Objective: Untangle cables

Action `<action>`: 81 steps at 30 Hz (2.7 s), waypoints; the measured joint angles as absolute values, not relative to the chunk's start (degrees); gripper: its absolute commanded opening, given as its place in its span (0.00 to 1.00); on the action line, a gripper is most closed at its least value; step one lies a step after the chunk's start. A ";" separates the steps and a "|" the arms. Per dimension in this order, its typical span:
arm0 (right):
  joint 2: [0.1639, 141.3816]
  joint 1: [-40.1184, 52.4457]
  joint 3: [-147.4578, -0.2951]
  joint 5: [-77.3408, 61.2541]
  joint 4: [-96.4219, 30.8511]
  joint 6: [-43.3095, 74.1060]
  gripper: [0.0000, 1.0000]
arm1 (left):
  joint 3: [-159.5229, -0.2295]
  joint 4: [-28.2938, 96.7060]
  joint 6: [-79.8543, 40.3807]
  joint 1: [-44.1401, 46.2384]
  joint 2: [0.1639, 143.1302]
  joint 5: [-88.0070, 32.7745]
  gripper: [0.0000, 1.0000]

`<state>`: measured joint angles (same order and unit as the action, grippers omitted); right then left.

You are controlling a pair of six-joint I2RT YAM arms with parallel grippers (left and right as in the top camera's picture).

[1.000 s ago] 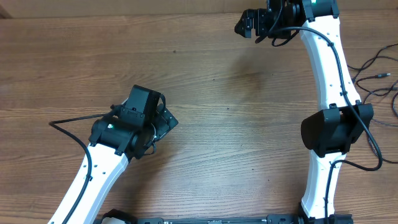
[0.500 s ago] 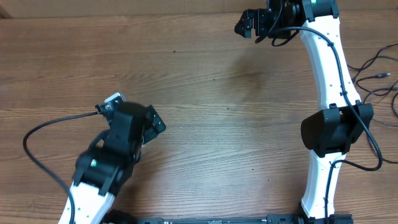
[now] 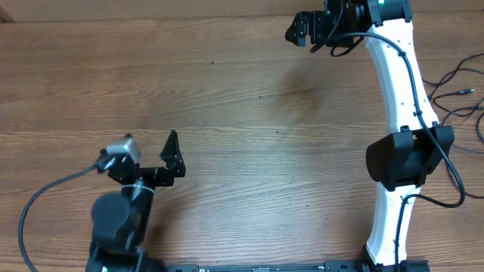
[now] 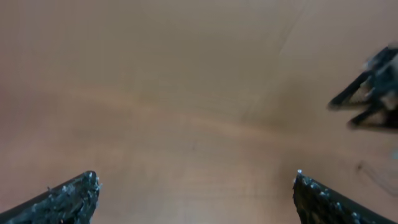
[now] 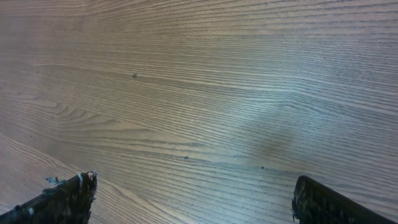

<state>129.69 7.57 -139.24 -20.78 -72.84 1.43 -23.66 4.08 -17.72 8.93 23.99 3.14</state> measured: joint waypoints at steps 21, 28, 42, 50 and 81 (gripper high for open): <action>129.69 7.57 -139.24 -20.78 -72.84 1.45 1.00 | -5.15 -20.64 -5.96 3.27 1.67 0.64 1.00; 129.69 7.60 -139.24 -20.78 -72.86 1.48 1.00 | -0.69 -22.57 -5.96 3.27 0.86 0.62 1.00; 129.69 7.60 -139.24 -20.80 -72.86 1.45 1.00 | -0.49 4.32 -3.57 3.27 0.64 3.55 1.00; 129.69 7.57 -139.24 -20.78 -72.88 1.45 1.00 | -0.49 4.34 -2.74 3.27 0.62 3.60 1.00; 129.69 7.57 -139.24 -20.78 -72.84 1.43 1.00 | -0.49 4.32 -2.72 2.83 0.62 3.62 0.99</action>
